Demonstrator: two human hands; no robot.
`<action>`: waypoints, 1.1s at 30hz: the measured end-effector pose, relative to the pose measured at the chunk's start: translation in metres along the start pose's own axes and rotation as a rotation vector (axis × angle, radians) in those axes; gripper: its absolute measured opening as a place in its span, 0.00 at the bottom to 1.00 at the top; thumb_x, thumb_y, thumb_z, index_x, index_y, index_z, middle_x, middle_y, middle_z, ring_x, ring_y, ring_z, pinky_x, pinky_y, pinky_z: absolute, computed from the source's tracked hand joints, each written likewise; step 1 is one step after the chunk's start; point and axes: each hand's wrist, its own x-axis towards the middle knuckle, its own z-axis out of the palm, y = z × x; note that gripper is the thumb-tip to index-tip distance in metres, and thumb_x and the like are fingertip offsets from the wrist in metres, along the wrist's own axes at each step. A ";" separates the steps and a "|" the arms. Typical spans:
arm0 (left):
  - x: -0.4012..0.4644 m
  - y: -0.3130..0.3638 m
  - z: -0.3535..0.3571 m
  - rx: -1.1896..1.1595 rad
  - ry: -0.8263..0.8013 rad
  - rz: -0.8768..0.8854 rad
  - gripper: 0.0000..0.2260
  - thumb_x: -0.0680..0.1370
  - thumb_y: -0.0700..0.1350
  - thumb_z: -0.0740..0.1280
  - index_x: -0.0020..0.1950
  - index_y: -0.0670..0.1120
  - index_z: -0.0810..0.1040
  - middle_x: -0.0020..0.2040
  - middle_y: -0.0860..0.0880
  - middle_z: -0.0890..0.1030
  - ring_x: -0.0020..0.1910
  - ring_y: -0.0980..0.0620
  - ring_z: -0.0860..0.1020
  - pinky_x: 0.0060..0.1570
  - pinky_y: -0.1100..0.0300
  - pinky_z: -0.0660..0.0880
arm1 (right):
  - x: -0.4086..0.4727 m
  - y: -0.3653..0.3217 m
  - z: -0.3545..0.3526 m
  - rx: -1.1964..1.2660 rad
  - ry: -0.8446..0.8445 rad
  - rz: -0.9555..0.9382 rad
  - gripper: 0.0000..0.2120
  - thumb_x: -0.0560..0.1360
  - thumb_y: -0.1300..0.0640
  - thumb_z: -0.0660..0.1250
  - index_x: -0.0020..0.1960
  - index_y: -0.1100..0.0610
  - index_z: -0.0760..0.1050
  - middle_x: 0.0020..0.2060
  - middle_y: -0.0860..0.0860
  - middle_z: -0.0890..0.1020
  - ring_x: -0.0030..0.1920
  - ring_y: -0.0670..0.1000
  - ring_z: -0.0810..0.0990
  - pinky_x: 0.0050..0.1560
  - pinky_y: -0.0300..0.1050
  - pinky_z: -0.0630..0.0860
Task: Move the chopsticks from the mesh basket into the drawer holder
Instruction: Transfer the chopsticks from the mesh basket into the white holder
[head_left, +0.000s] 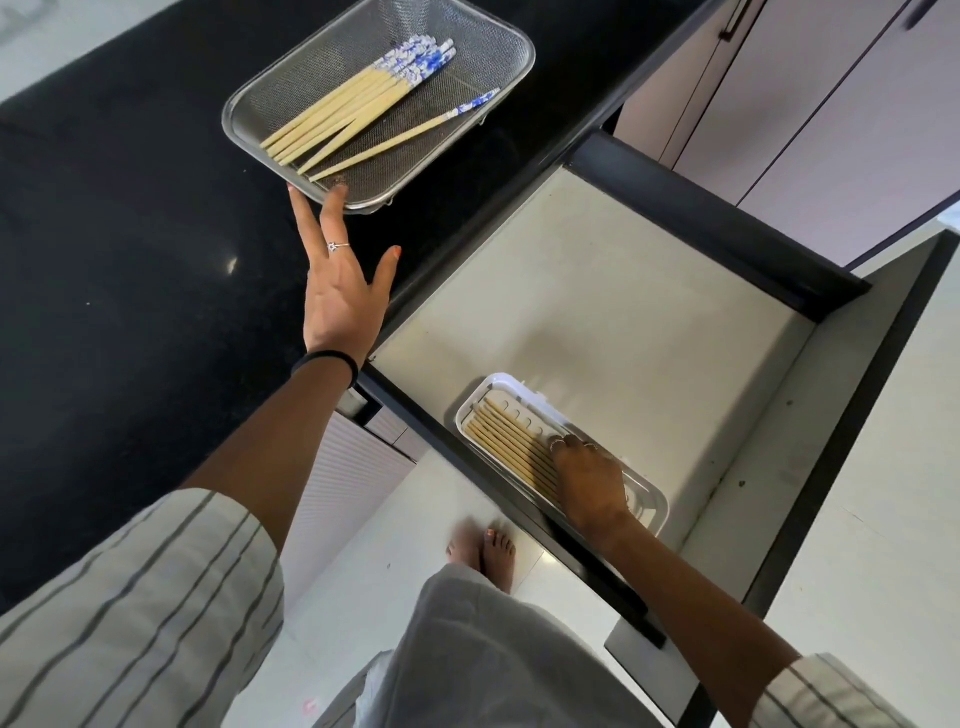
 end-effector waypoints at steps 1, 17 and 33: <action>0.000 0.000 0.000 0.000 -0.002 0.000 0.31 0.79 0.50 0.66 0.77 0.48 0.54 0.78 0.40 0.43 0.68 0.40 0.70 0.62 0.51 0.74 | -0.001 0.002 0.002 0.013 -0.001 -0.008 0.18 0.79 0.61 0.59 0.68 0.54 0.67 0.64 0.53 0.76 0.63 0.54 0.77 0.60 0.48 0.76; 0.000 -0.003 0.001 -0.017 0.013 0.015 0.30 0.79 0.50 0.66 0.77 0.50 0.55 0.79 0.41 0.43 0.70 0.41 0.68 0.61 0.57 0.70 | -0.007 0.029 0.021 0.253 -0.069 -0.134 0.20 0.80 0.60 0.60 0.72 0.51 0.65 0.70 0.51 0.69 0.69 0.54 0.71 0.70 0.47 0.69; 0.000 -0.001 0.002 -0.011 0.021 0.006 0.30 0.79 0.49 0.66 0.77 0.49 0.55 0.79 0.41 0.44 0.70 0.43 0.68 0.63 0.56 0.69 | -0.004 0.040 0.030 0.130 -0.134 -0.226 0.31 0.77 0.59 0.64 0.76 0.48 0.55 0.74 0.52 0.62 0.73 0.54 0.64 0.72 0.50 0.66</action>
